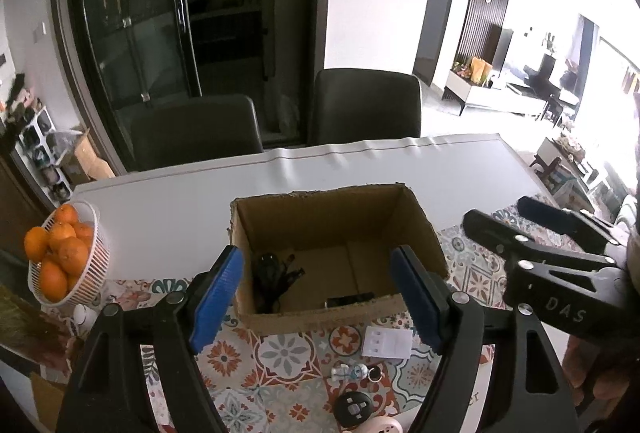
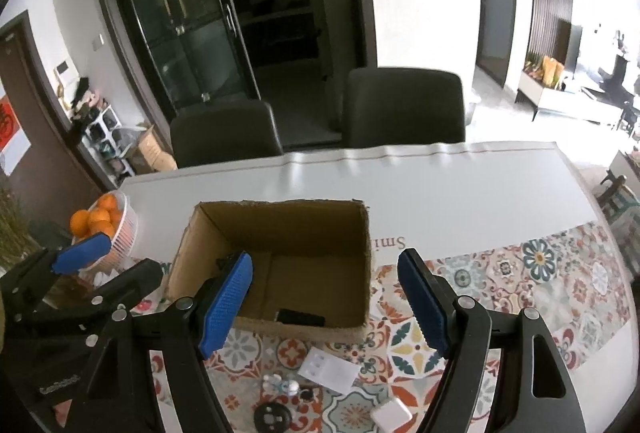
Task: Organize rigid objects
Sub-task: 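Withdraw both tools from the box back toward the remaining items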
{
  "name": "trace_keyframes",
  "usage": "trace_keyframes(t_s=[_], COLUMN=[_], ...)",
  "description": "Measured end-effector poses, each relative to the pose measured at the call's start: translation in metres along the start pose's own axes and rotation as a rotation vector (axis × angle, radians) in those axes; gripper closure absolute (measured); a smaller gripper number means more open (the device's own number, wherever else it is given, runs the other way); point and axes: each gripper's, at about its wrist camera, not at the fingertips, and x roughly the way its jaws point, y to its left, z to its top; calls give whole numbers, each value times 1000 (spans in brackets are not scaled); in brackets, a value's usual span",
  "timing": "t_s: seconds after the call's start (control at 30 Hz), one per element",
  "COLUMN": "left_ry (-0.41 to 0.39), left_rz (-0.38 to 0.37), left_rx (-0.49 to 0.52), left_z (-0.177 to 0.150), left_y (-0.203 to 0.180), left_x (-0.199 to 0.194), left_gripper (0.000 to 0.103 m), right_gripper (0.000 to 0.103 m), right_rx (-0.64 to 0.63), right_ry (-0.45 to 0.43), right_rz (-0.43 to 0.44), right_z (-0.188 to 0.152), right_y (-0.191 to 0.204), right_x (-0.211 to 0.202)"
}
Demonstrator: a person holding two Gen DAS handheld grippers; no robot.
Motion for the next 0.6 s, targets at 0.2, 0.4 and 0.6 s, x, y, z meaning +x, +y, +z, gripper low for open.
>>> trace_keyframes(t_s=[0.2, 0.4, 0.6], left_ry=[-36, -40, -29], left_rz=[6, 20, 17], left_rx=[19, 39, 38], left_z=[-24, -52, -72], left_y=[-13, -24, -33], left_x=[-16, -22, -23], left_gripper=[25, 24, 23], right_gripper=[26, 24, 24], right_rx=[4, 7, 14], right_ry=[-64, -105, -102], right_rz=[-52, -116, -130], right_z=[-24, -51, -74], right_y=[-5, -10, -18], right_x=[-30, -50, -57])
